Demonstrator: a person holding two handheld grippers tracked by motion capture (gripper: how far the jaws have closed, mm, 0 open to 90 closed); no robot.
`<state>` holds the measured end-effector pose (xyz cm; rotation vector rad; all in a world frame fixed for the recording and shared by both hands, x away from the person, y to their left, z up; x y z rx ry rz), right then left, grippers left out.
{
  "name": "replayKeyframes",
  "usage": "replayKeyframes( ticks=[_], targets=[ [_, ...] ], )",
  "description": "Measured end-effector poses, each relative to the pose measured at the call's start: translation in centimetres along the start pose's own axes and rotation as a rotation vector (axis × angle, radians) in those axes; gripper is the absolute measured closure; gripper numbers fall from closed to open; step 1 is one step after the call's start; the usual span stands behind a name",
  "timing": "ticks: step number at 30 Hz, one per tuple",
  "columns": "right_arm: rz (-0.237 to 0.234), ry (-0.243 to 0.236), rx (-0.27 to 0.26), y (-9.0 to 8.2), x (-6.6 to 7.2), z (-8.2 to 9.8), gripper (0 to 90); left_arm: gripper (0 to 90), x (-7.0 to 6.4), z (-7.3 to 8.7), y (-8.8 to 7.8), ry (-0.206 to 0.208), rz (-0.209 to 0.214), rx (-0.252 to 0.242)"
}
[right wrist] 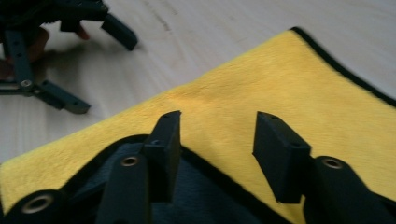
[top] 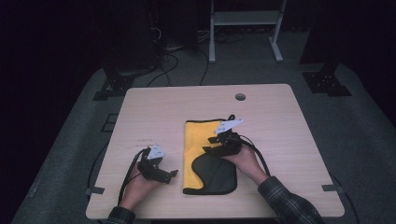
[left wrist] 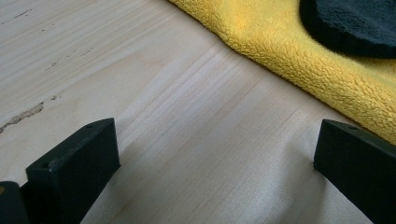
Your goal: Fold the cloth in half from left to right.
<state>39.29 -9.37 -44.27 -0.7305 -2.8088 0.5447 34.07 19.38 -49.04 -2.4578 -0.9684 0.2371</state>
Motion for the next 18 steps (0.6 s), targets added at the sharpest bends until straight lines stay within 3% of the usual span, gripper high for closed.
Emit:
replayKeyframes(
  ticks=[4,10,15,17,18],
  targets=[
    [-0.038,0.001,0.018,1.2,1.6,0.4,40.4,0.0,0.0,0.0,0.0,-0.003,-0.001,-0.003],
    [-0.077,-0.020,0.057,3.0,3.7,1.0,38.1,0.0,0.0,0.0,0.0,-0.003,-0.001,-0.003],
    [-0.075,-0.077,0.098,4.3,5.1,1.7,37.4,0.0,0.0,0.0,0.0,0.002,0.001,-0.002],
    [-0.063,-0.133,0.120,4.7,5.4,2.2,42.0,0.0,0.0,0.0,0.0,0.004,0.001,0.000],
    [-0.055,-0.137,0.122,4.8,5.5,2.3,43.1,0.0,0.0,0.0,0.0,0.004,0.001,0.000]
  ],
)
Point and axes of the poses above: each handheld gripper's, and its own axes: y roughly forward along the jaws, z roughly out of its underside, x roughly to its left, the point moved 1 cm from there along y, roughly forward along the jaws, and after that the axes turned 15 degrees about -x, right-handed, at the moved point
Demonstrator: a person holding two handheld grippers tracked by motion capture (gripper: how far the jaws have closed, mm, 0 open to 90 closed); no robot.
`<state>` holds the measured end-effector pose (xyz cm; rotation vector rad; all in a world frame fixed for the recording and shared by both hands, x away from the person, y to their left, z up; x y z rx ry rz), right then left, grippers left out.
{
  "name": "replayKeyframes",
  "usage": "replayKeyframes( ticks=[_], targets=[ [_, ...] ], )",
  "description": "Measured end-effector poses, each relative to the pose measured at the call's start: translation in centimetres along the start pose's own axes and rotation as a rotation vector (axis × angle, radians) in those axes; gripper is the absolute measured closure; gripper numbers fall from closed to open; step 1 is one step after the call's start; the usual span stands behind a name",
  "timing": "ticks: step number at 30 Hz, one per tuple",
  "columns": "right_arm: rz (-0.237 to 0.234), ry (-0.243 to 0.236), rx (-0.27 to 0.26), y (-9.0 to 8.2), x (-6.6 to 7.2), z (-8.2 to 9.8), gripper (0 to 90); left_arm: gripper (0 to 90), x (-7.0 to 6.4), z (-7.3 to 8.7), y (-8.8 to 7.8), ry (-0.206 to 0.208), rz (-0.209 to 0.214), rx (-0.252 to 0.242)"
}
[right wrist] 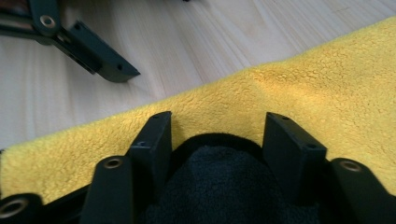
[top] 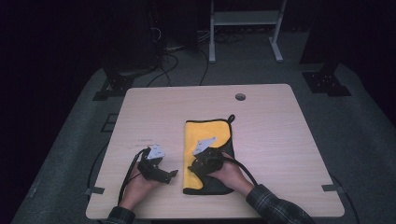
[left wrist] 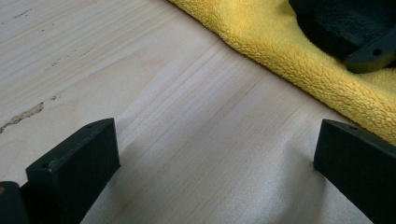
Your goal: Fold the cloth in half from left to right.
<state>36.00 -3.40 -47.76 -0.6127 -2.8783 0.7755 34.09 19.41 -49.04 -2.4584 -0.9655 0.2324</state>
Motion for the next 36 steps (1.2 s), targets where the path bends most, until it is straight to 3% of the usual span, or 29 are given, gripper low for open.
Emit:
replayKeyframes(
  ticks=[15,21,36],
  targets=[
    [0.009,0.018,-0.020,-0.9,-0.7,-0.2,77.4,0.0,0.0,0.0,0.0,-0.002,0.001,-0.002],
    [-0.003,0.059,-0.054,-2.5,-0.7,-0.3,77.6,0.0,0.0,0.0,0.0,-0.002,0.001,-0.002],
    [0.011,0.069,-0.082,-8.5,0.2,1.4,76.9,0.0,0.0,0.0,-0.1,0.002,0.004,0.000]
  ],
)
Point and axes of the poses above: each handheld gripper's, and its own axes: y roughly forward along the jaws, z roughly out of its underside, x roughly to its left, the point moved 1 cm from there along y, roughly forward along the jaws, and after that the axes turned 15 degrees about -x, right-handed, at the moved point
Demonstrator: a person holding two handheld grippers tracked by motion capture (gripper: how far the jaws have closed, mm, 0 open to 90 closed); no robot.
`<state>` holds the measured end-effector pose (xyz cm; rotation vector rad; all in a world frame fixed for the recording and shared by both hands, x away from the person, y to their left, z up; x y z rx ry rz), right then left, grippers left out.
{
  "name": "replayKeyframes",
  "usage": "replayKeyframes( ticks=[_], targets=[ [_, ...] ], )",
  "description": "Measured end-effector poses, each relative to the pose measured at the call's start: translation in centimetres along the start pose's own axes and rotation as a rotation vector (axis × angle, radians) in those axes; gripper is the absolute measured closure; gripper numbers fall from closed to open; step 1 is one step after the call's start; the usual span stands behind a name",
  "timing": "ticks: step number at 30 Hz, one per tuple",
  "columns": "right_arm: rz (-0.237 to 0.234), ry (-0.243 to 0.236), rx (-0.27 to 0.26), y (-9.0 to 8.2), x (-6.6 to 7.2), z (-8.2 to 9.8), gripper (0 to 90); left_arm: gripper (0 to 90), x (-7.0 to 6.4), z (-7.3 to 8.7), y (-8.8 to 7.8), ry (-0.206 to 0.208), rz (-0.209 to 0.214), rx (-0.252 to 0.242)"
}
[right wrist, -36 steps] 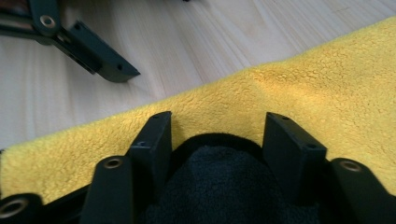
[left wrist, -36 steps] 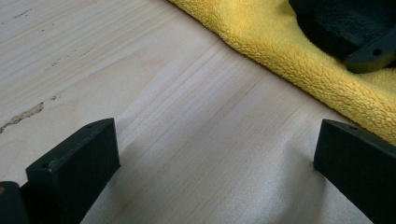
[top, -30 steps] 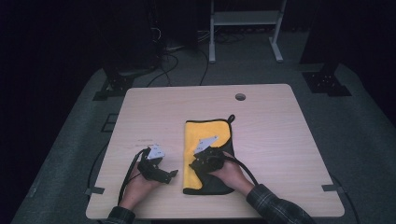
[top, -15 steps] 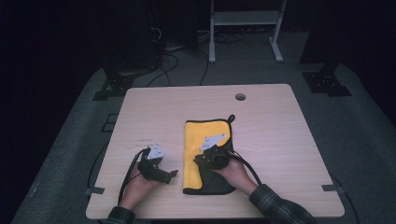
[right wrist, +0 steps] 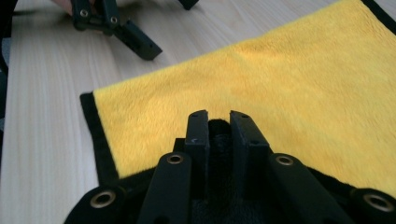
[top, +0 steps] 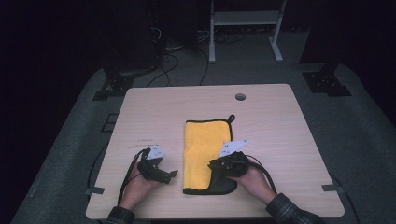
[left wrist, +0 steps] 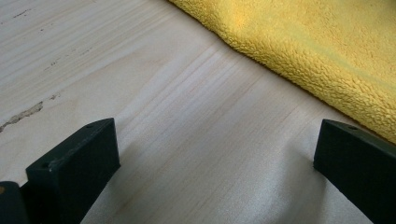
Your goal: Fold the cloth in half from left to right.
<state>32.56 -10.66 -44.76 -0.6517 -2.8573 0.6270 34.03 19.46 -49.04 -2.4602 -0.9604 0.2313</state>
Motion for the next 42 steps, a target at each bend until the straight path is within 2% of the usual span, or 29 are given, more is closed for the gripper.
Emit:
replayKeyframes(
  ticks=[9,13,16,20,22,25,27,30,33,38,39,40,42],
  targets=[
    [0.001,0.022,0.022,-2.8,0.5,2.0,74.6,0.0,0.0,0.0,0.0,-0.004,-0.001,-0.004],
    [-0.002,0.027,0.027,-3.8,0.8,2.5,69.7,0.0,0.0,0.0,0.0,-0.005,-0.002,-0.004],
    [0.002,0.038,-0.013,-5.4,0.9,2.3,67.9,0.0,0.0,0.0,0.0,-0.005,-0.002,-0.004],
    [0.034,0.055,-0.082,-7.3,0.7,1.8,68.0,0.0,0.0,0.0,0.0,-0.005,-0.002,-0.004],
    [0.051,0.055,-0.118,-7.7,0.4,1.3,68.2,0.0,0.0,0.0,0.0,-0.004,-0.002,-0.003],
    [0.046,0.068,-0.135,-7.6,0.0,1.1,69.1,0.0,0.0,0.0,0.0,-0.004,-0.002,-0.003],
    [0.043,0.063,-0.111,-6.9,-0.2,1.3,69.0,0.0,0.0,0.0,0.0,-0.004,-0.002,-0.004],
    [0.050,0.030,-0.037,-5.9,-0.3,2.4,68.0,0.0,0.0,0.0,0.0,-0.005,-0.002,-0.004],
    [0.052,0.020,0.015,-5.5,-0.4,3.4,65.5,0.0,0.0,0.0,0.0,-0.004,-0.002,-0.004],
    [0.038,-0.012,0.143,-4.6,-0.1,5.0,58.4,0.0,0.0,0.0,0.0,-0.004,-0.002,-0.004],
    [0.044,-0.020,0.155,-4.4,0.0,5.2,58.4,0.0,-0.1,0.0,0.0,-0.004,-0.003,-0.004],
    [0.046,-0.027,0.142,-4.5,0.1,5.3,58.2,0.0,-0.1,0.0,0.0,-0.004,-0.002,-0.004],
    [0.041,-0.018,0.145,-4.6,0.0,5.3,56.5,0.0,-0.1,0.0,0.0,-0.005,-0.002,-0.004]
  ],
)
Point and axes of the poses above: each handheld gripper's, and its own axes: y roughly forward along the jaws, z roughly out of its underside, x roughly to its left, the point moved 1 cm from there along y, roughly forward along the jaws, and after that the axes turned 15 degrees about -x, right-handed, at the moved point
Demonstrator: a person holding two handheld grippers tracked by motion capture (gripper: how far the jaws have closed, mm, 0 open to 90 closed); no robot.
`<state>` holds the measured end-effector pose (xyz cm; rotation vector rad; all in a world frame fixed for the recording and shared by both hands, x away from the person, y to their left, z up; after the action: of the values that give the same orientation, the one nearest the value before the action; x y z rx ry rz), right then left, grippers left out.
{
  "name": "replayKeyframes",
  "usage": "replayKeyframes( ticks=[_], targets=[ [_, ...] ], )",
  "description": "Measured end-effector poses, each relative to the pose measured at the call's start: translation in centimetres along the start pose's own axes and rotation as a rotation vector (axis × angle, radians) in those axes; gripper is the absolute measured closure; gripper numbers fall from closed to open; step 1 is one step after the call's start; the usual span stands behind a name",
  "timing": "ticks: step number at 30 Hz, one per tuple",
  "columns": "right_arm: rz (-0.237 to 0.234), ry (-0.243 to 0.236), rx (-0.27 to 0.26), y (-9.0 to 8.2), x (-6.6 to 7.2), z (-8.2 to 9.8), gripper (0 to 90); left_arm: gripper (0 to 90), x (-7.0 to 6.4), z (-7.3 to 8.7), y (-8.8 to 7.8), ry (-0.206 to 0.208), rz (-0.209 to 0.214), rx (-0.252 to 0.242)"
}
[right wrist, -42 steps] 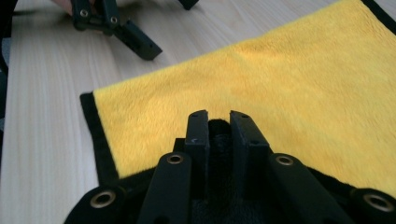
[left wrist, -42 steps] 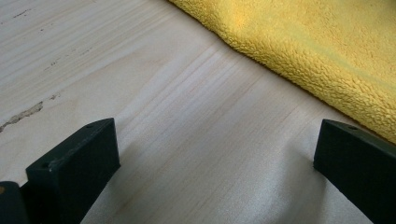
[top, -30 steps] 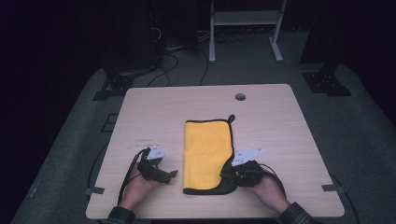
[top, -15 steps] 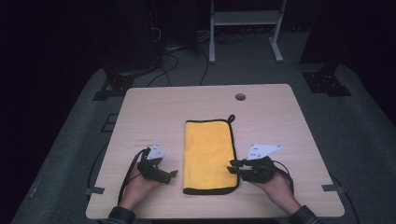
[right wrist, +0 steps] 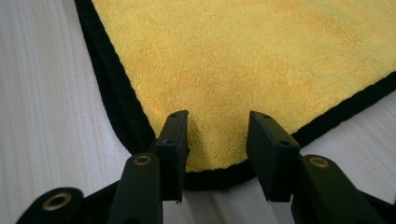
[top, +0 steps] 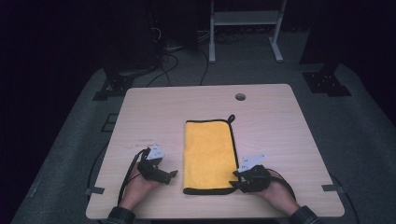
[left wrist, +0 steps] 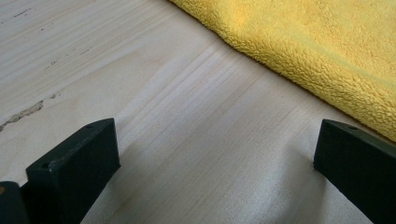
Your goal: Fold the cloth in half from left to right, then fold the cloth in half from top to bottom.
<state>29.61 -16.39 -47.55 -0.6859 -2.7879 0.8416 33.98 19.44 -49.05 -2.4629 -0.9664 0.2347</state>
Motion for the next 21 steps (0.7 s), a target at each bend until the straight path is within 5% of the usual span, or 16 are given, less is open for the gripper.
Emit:
replayKeyframes(
  ticks=[6,21],
  targets=[
    [0.007,0.029,-0.044,-0.5,-0.7,-0.9,48.5,0.0,0.1,-0.6,0.2,-0.002,-0.009,0.015],
    [0.093,0.108,-0.126,-0.2,-6.9,-3.3,38.7,0.0,2.3,-4.6,1.4,-0.041,0.005,-0.049]
  ],
)
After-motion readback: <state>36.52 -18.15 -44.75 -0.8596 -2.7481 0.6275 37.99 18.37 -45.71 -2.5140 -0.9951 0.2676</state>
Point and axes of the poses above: each handheld gripper's, and its own axes: y roughly forward along the jaws, z roughly out of its underside, x roughly to its left, the point moved 1 cm from there along y, roughly forward along the jaws, and after that the axes turned 15 degrees about -x, right-handed, at the moved point
